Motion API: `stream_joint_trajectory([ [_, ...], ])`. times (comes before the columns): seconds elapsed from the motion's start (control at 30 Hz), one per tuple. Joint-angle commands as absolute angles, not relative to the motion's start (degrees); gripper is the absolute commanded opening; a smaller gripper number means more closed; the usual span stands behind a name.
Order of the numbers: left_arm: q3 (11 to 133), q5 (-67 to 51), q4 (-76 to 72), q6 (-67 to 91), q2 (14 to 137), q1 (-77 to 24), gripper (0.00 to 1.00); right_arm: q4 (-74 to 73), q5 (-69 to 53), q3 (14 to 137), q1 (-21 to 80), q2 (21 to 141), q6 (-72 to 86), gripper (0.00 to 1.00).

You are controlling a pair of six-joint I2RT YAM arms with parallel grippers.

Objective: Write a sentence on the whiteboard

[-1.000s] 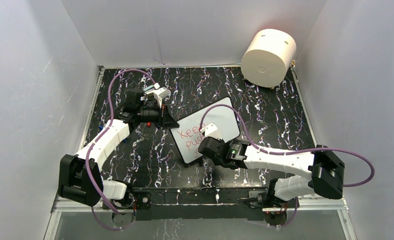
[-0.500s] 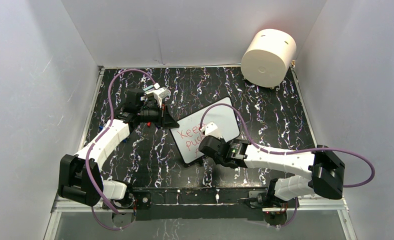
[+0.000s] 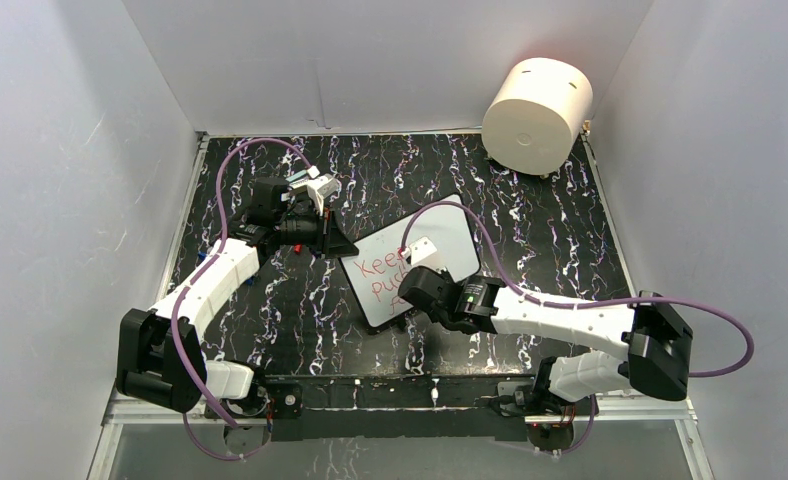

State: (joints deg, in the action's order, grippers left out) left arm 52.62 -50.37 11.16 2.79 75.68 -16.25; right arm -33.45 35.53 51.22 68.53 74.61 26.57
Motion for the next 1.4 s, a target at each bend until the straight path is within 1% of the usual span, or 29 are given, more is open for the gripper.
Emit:
stream_joint_trajectory([
  [0.0, 51.8, -42.8, 15.1, 1.2, 77.7, -16.7, 0.00, -29.7, 37.9, 53.9, 67.9, 73.3, 25.9, 0.00],
  [0.43, 51.8, -42.4, 15.2, 1.2, 77.9, -16.6, 0.00, -33.1, 34.2, 49.9, 68.0, 69.4, 28.0, 0.00],
  [1.37, 51.8, -42.9, 15.2, 1.2, 78.2, -16.7, 0.00, -30.9, 34.4, 47.6, 64.8, 71.6, 27.7, 0.00],
])
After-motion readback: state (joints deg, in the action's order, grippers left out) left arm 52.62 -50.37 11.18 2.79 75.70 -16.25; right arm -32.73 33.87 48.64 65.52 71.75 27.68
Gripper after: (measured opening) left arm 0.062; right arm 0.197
